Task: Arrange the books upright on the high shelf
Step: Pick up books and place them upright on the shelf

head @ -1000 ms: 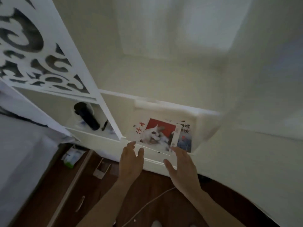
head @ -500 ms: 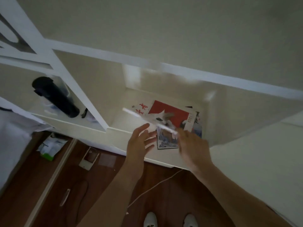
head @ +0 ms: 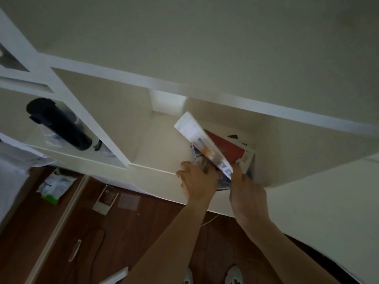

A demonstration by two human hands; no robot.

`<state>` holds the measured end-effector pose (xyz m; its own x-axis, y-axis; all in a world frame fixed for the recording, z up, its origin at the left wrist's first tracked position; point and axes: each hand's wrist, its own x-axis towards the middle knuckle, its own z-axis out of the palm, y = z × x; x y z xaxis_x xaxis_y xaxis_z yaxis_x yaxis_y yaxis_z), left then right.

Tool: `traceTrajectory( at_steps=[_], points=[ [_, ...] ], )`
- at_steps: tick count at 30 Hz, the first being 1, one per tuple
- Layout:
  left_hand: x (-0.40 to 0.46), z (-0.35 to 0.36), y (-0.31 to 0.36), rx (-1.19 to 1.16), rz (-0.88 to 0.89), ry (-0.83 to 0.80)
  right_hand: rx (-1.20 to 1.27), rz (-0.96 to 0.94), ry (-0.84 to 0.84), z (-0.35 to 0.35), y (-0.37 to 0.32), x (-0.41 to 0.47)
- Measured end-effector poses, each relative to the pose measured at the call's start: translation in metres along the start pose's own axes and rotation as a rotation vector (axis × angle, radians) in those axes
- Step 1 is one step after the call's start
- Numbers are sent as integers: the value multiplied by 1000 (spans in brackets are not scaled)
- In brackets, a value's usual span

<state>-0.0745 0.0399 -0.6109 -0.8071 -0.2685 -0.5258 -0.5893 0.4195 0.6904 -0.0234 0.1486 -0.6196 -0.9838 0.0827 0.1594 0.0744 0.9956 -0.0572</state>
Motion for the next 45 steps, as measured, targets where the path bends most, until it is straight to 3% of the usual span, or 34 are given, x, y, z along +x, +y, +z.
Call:
traceTrajectory(
  at_steps=[4,7,10,11,13,14,17,19,24,27,31,35,38,41,45],
  points=[
    [4,8,-9,-174,73,-180,142,28,-22,3,0,-11],
    [-5,-3,-28,-426,119,-302,213,-53,-102,-9,-1,-20],
    [-24,-29,-60,-550,130,-361,550,50,-319,-31,0,-24],
    [-31,-40,-73,-557,110,-363,600,96,-314,-33,2,-25],
    [-48,-57,-95,-589,63,-370,503,154,-271,-29,10,-26],
    [-58,-66,-103,-617,39,-377,490,194,-341,-27,11,-25],
    [-94,-85,-119,-665,6,-296,845,404,-609,-26,7,-30],
    [-120,-89,-124,-661,-5,-248,1155,461,-654,-32,8,-49],
    [-189,-66,-118,-581,-17,-180,1586,606,-529,-66,48,-123],
    [-221,-15,-115,-560,-69,-216,1570,652,-430,-86,108,-168],
    [-222,79,-94,-558,-281,-257,1534,719,-206,-116,201,-212],
    [-255,157,-36,-586,-162,-362,1486,760,10,-124,277,-221],
    [-278,202,-2,-558,40,-437,1474,811,130,-116,323,-210],
    [-261,241,11,-296,253,-407,1500,858,115,-97,358,-198],
    [-221,263,25,-293,151,-378,1606,1127,7,-56,395,-191]
  ],
)
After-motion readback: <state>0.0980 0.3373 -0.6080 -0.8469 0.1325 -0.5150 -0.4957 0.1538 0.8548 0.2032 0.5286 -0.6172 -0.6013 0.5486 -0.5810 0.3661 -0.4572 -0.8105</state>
